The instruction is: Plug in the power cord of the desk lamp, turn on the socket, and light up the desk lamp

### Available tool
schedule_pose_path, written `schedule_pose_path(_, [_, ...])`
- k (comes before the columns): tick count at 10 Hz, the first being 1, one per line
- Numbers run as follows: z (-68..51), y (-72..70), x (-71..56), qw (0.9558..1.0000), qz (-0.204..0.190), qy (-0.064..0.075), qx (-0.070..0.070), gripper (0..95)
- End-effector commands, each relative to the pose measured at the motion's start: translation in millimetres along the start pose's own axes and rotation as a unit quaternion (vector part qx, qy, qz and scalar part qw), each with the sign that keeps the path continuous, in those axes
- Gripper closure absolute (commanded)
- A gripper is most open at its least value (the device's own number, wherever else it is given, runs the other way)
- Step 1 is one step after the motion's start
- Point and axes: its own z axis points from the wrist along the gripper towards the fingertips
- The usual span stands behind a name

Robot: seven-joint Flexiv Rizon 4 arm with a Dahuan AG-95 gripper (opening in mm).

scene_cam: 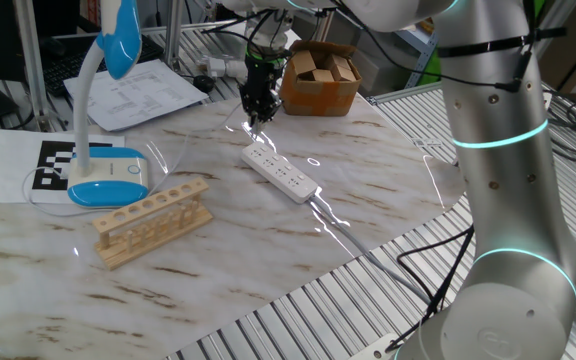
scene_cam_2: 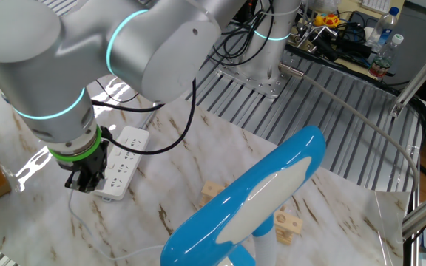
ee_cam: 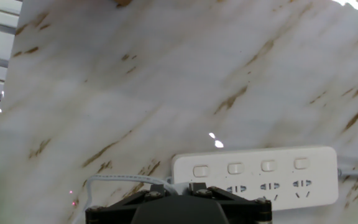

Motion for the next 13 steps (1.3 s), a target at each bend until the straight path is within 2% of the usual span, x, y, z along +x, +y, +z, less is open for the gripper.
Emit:
schedule_pose_path(1, [-0.7,0.3,-0.1,1.0000,0.003,0.002,-0.003,95.0])
schedule_pose_path(4, [1.0,-2.9,0.5,0.9996,0.024,0.012,-0.013,95.0])
schedule_pose_path(5, [4.0,-10.2,1.8,0.9995,0.025,0.009,-0.019,95.0])
schedule_pose_path(9, [6.8,-21.3,4.4,0.9991,0.028,0.005,-0.030,95.0])
schedule_pose_path(11, [6.7,-23.8,6.5,0.9989,0.034,0.006,-0.033,95.0])
schedule_pose_path(13, [7.5,-24.5,6.8,0.9982,0.042,0.003,-0.042,95.0])
